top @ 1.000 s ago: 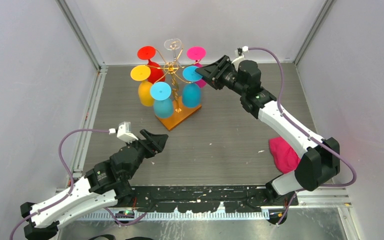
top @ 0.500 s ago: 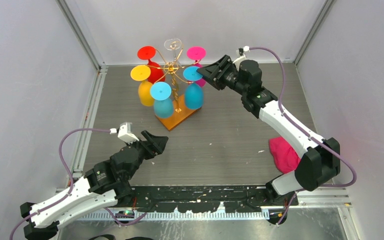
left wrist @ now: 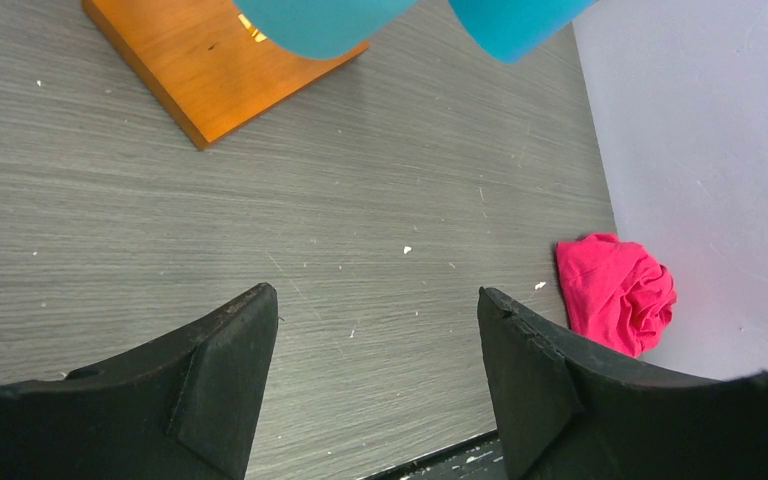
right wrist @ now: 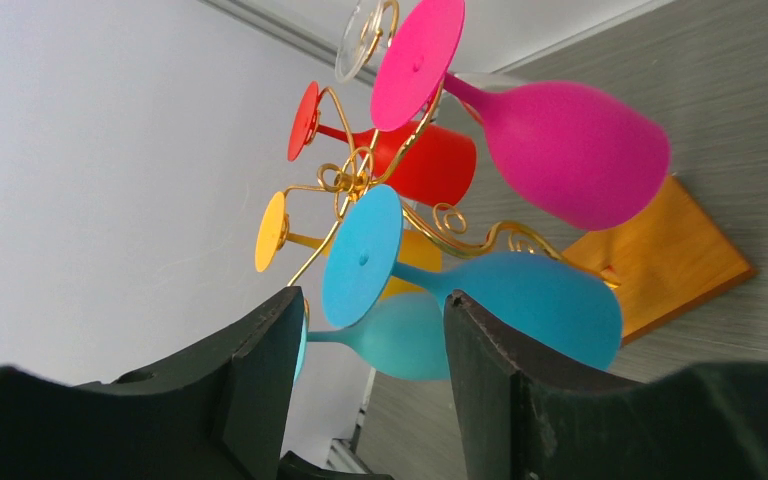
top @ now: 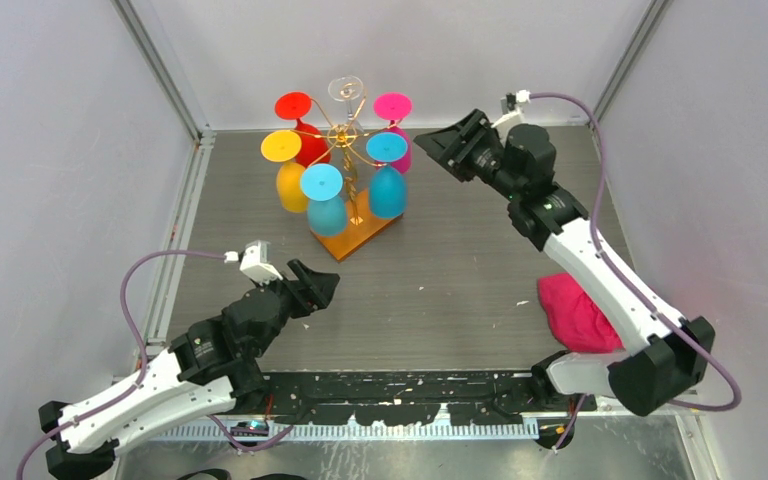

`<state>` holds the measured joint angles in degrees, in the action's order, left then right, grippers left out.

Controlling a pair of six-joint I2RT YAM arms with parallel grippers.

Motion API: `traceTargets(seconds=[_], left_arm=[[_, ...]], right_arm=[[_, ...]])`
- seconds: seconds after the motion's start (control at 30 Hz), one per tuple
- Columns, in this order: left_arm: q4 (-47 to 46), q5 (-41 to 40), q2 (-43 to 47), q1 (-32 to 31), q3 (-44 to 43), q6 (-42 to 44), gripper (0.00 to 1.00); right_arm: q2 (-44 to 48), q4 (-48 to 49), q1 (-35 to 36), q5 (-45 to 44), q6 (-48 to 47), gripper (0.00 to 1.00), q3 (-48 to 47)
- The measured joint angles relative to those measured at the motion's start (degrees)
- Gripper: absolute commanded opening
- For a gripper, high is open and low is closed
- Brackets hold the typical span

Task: Place the wine glass upside down on the wine glass rack
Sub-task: Turn the wine glass upside down at the wine rack, then reset both arms

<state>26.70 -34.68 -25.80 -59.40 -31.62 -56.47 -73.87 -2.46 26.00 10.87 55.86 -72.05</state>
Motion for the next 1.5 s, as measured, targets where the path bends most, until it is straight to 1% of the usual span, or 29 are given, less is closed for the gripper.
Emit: traceTargets(seconds=[0.2, 0.33, 0.43, 0.57, 0.77, 0.9, 1.07, 1.2, 1.37, 1.5], left_arm=[[2.6, 0.02, -1.99, 0.0, -4.79, 4.28, 0.75], [6.16, -0.48, -4.17, 0.0, -10.86, 8.13, 0.75], [9.29, -1.81, -5.75, 0.0, -15.5, 10.67, 0.75], [13.38, -4.46, -6.27, 0.0, -18.8, 13.38, 0.75], [17.86, -9.33, -6.14, 0.0, -20.15, 16.94, 0.76], [19.04, -13.29, -6.38, 0.0, -21.46, 19.61, 0.76], [18.34, -18.38, -6.73, 0.0, -22.51, 24.2, 0.75], [15.34, -22.05, -8.46, 0.0, -23.23, 29.07, 0.75], [9.16, -25.33, -13.6, 0.33, -25.77, 37.48, 0.74], [2.82, -25.03, -19.32, 2.51, -30.69, 43.95, 0.74]], right_arm=[[7.3, -7.02, -0.55, -6.64, -7.48, 0.64, 0.0], [11.21, -11.65, -0.87, -14.19, -14.14, 0.66, 0.0], [12.81, -13.9, -1.29, -19.93, -18.47, 0.68, 0.44], [13.2, -15.78, -2.49, -25.86, -23.08, 0.69, 1.99], [12.33, -16.37, -5.29, -29.07, -26.71, 0.71, 4.79], [11.39, -15.39, -7.28, -29.79, -27.74, 0.73, 7.56], [9.94, -14.6, -8.57, -30.38, -28.55, 0.75, 9.35], [8.83, -12.96, -9.22, -31.01, -28.81, 0.78, 10.54], [7.8, -11.37, -9.35, -32.15, -28.83, 0.79, 11.39], [7.28, -9.07, -9.38, -32.89, -28.74, 0.81, 12.59]])
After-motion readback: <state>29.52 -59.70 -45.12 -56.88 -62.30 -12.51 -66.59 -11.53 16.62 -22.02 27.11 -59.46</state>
